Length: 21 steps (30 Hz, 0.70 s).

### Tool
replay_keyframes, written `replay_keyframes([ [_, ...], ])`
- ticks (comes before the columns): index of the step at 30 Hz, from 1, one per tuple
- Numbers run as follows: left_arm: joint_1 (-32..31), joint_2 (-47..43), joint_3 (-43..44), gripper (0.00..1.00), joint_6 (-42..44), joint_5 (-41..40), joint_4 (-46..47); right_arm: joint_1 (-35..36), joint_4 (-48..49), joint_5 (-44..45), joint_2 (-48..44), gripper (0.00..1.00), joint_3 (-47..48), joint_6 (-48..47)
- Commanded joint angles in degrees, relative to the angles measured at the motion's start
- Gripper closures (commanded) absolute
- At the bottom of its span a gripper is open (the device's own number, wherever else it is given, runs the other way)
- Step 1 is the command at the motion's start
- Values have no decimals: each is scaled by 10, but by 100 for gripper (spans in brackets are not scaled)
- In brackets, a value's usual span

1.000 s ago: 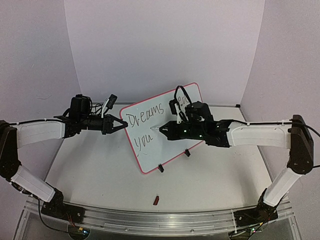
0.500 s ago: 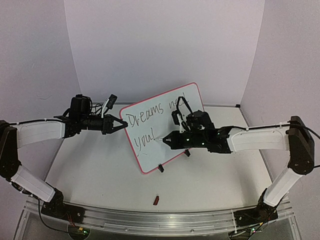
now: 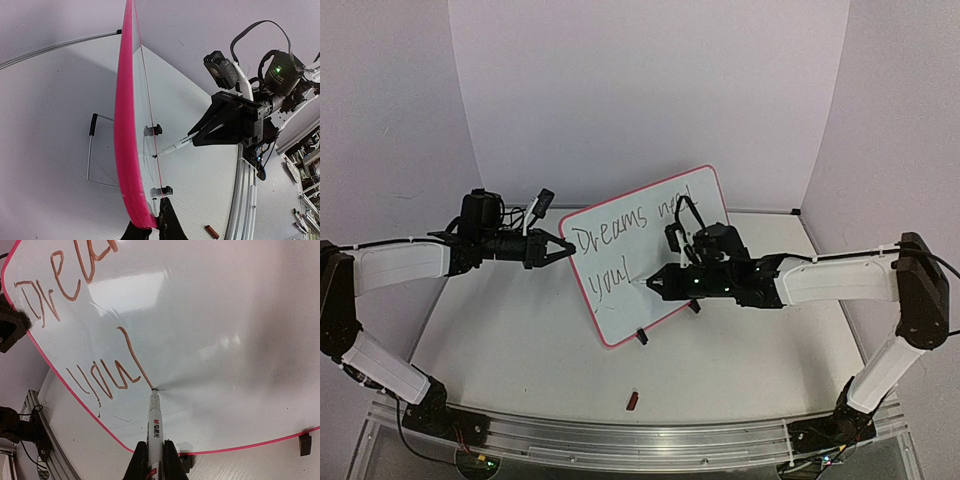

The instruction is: Write a sentence on the whiteboard

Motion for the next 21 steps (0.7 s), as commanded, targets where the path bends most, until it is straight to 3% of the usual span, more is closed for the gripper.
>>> replay_keyframes([
  [1,-14,1,2,100,72,-18,-38,-3,38,27,-9,100,21,3],
  [21,-14,2,2,100,73,-20,-39,-8,53,27,-2,100,35,-1],
])
